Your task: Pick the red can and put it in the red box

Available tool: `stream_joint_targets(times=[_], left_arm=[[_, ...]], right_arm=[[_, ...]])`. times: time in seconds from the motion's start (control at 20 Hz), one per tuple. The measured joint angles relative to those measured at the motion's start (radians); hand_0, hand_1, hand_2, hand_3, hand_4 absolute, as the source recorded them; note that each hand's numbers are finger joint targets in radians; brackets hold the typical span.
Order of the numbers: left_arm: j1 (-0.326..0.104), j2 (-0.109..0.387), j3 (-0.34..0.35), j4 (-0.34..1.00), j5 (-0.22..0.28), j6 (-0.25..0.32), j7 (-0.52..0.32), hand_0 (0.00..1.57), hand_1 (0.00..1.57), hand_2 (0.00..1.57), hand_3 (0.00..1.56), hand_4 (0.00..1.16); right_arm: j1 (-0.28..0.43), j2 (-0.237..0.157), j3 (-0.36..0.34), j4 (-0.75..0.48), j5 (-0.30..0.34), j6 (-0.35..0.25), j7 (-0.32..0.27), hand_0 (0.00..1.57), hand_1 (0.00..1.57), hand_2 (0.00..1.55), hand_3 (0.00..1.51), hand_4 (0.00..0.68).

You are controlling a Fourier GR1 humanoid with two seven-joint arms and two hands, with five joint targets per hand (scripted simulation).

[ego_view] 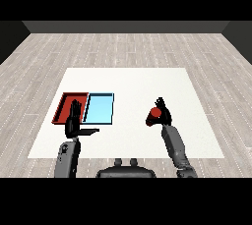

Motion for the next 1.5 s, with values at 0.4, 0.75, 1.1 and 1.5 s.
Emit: stream_joint_targets(times=[0.4,0.75,1.1,1.5], left_arm=[[0.009,0.004,0.005,0.008,0.0,-0.005,-0.021,0.0,0.0,0.0,0.0,0.0],[0.013,-0.001,-0.008,-0.021,-0.005,0.004,-0.004,0.0,0.0,0.0,0.0,0.0],[0.017,0.011,0.004,-0.031,-0.001,-0.002,0.005,0.0,0.0,0.0,0.0,0.0],[0.011,0.003,-0.006,-0.029,-0.008,0.003,0.013,0.0,0.0,0.0,0.0,0.0]], right_arm=[[-0.044,0.012,0.008,0.07,0.014,-0.011,-0.025,0.0,0.0,0.0,0.0,0.0],[-0.061,0.013,0.006,0.11,0.023,-0.039,-0.031,1.47,1.47,1.47,1.43,0.579],[-0.07,0.023,0.028,0.085,0.071,-0.144,-0.01,1.49,1.49,1.46,1.44,0.661],[-0.018,-0.003,0.065,-0.039,0.113,-0.165,0.023,1.46,1.46,1.45,1.41,0.66]])
